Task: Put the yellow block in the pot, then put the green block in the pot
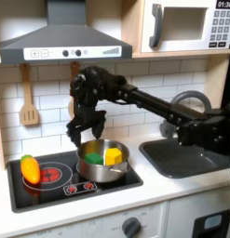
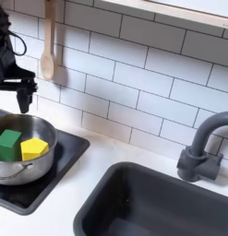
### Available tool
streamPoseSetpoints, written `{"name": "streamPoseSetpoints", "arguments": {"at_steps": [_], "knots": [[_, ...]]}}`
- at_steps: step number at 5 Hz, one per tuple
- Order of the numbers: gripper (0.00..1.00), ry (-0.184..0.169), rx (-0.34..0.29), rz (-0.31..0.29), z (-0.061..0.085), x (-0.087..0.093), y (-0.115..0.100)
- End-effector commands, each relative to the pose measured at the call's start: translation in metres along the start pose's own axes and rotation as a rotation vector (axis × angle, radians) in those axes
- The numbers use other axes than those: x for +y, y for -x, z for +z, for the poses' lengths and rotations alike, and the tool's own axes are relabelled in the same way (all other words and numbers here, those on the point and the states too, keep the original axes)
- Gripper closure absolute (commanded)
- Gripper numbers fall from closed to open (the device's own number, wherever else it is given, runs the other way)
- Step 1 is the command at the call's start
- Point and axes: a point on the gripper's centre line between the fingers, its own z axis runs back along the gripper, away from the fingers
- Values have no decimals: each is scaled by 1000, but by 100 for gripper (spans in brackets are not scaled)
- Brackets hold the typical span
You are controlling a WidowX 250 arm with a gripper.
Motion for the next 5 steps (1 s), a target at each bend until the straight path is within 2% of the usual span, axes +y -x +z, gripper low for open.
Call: {"name": "streamPoseSetpoints", "arguments": {"at_steps": [1,2,3,4,5], "knots": [[0,0,-3,-5,1,0,-1],[0,-1,-5,-5,1,0,-1],[0,41,0,-41,24,39,-1],[0,58,22,-59,29,60,-5],[0,74,34,-65,27,71,-7]]}}
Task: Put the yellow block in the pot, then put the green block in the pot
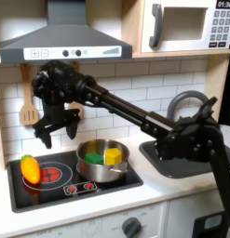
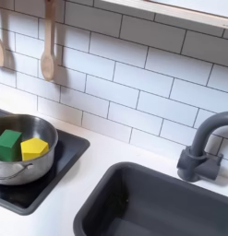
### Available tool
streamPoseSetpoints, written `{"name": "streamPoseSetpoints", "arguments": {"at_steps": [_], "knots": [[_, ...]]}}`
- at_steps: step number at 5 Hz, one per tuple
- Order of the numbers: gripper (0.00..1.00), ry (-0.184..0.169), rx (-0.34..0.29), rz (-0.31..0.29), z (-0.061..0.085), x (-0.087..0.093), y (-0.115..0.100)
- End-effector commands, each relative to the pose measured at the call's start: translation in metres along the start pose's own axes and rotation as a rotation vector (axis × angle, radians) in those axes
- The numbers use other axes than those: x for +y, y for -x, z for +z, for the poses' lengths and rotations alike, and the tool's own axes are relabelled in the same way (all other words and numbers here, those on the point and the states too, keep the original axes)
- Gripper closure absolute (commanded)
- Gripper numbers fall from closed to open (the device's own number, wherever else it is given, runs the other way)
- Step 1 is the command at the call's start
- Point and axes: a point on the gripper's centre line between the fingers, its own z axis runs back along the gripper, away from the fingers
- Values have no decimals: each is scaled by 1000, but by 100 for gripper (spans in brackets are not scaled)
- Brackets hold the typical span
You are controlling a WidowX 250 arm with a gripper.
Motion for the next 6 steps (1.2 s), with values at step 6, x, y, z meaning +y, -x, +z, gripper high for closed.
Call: {"name": "streamPoseSetpoints", "arguments": {"at_steps": [6], "knots": [[0,0,88,-83,-11,5,65]]}}
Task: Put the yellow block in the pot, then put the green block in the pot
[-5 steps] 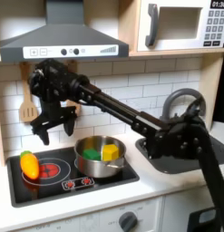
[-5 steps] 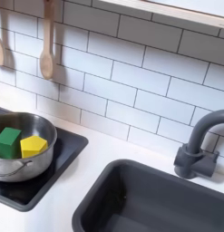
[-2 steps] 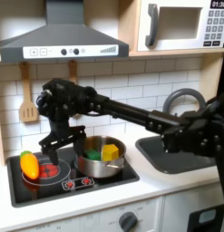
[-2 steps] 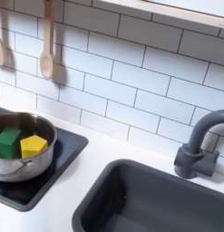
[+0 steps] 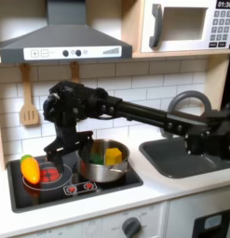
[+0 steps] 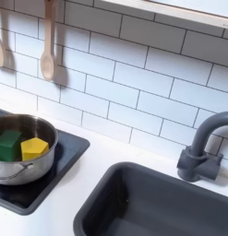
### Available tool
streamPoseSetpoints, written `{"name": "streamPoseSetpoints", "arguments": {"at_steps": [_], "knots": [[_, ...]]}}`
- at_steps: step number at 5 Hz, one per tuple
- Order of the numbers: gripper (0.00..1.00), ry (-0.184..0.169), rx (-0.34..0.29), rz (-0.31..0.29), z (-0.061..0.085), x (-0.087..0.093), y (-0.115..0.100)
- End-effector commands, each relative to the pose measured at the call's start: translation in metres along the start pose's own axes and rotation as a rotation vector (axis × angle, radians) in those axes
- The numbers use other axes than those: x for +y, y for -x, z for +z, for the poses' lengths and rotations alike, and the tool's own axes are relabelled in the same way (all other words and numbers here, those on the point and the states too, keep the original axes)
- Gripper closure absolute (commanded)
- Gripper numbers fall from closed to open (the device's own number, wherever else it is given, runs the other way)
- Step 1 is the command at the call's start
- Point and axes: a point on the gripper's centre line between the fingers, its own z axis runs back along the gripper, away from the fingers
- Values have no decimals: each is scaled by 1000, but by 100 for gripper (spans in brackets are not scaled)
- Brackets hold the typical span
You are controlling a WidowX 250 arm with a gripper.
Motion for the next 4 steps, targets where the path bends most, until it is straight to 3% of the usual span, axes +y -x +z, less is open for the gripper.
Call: {"name": "streamPoseSetpoints", "arguments": {"at_steps": [1,3,4], "knots": [[0,14,-30,-27,14,-4,13],[0,-6,-36,-34,10,5,30],[100,-8,-50,-53,6,2,30]]}}
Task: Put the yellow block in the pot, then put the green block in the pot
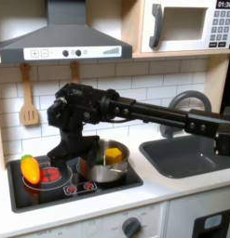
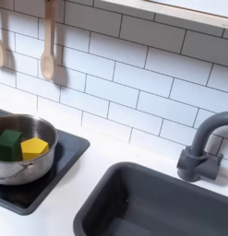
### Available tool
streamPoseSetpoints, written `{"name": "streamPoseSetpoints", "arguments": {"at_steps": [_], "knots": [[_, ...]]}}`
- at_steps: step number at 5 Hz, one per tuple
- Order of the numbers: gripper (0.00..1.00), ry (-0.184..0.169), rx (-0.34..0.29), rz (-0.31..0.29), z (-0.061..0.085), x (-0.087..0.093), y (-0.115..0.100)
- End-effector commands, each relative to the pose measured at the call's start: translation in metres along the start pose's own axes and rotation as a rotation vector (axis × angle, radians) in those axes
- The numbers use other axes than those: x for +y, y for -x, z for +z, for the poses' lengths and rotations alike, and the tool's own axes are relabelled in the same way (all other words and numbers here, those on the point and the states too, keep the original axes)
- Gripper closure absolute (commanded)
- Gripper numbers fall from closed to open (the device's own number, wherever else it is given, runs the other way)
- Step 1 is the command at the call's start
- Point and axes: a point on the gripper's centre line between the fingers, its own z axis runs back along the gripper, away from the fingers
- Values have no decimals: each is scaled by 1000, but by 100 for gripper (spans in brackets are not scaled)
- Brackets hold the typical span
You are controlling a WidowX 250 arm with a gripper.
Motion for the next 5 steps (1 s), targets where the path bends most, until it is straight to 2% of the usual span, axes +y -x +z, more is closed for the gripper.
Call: {"name": "streamPoseSetpoints", "arguments": {"at_steps": [1,2,3,5], "knots": [[100,-6,-11,-30,-13,-7,1],[100,-14,-12,-36,-17,-8,2],[100,-6,-4,-61,-28,-15,0],[100,-19,-6,-68,-33,-18,-3]]}}
